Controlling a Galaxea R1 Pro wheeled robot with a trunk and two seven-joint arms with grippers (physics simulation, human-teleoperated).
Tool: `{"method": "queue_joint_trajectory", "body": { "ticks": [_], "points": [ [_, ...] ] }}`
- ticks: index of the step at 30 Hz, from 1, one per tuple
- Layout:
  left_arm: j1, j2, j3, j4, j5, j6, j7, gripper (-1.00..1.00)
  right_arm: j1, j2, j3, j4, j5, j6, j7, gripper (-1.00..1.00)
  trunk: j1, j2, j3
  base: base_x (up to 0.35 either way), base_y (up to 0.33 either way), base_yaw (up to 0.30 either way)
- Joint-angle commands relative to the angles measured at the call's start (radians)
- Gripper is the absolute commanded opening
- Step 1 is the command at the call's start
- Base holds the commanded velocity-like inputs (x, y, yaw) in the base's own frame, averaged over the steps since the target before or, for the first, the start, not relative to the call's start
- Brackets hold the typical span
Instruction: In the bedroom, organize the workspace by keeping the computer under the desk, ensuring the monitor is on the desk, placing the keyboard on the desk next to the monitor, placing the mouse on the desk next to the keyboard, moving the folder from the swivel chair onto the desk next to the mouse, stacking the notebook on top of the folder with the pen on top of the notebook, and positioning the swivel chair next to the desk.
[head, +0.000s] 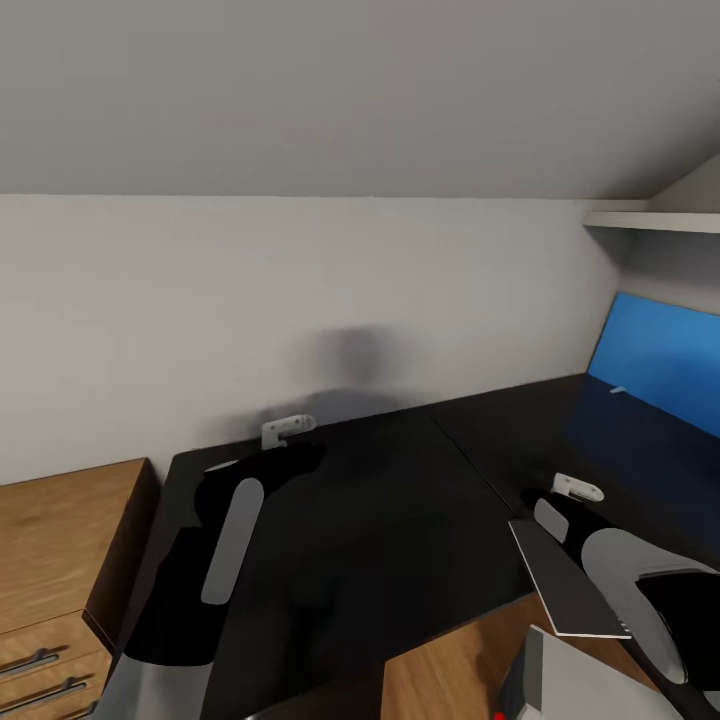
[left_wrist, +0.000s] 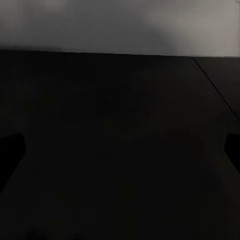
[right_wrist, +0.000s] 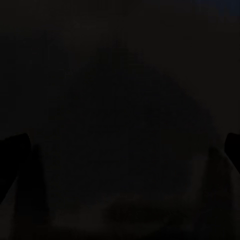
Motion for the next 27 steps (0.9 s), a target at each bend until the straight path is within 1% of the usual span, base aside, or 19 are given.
{"method": "queue_joint_trajectory", "body": {
  "ticks": [1, 9, 18, 24, 27],
  "points": [
    [-0.001, 0.000, -0.001, -0.001, 0.010, 0.003, 0.010, 1.00, 0.001, 0.000, 0.003, 0.000, -0.014, 0.016, -0.004, 1.00, 0.000, 0.000, -0.001, -0.083, 0.000, 0.000],
    [-0.001, 0.000, -0.001, -0.001, 0.010, 0.003, 0.009, 1.00, 0.001, 0.000, 0.003, 0.000, -0.014, 0.019, -0.004, 1.00, 0.000, 0.000, -0.001, -0.188, 0.000, 0.000],
    [-0.001, 0.000, 0.000, -0.001, 0.010, 0.002, 0.009, 1.00, 0.001, 0.000, 0.003, 0.000, -0.014, 0.032, -0.006, 1.00, 0.000, 0.000, -0.001, -0.022, 0.000, 0.000],
    [-0.001, 0.000, 0.000, -0.005, 0.009, 0.002, 0.007, 1.00, 0.001, 0.000, 0.003, -0.001, -0.015, 0.078, -0.005, 1.00, 0.000, 0.000, -0.001, -0.003, 0.000, 0.000],
    [-0.001, 0.000, 0.000, -0.005, 0.009, 0.002, 0.007, 1.00, 0.001, 0.000, 0.003, -0.001, -0.015, 0.088, -0.004, 1.00, 0.000, 0.000, -0.001, 0.000, 0.000, 0.000]
  ]
}}
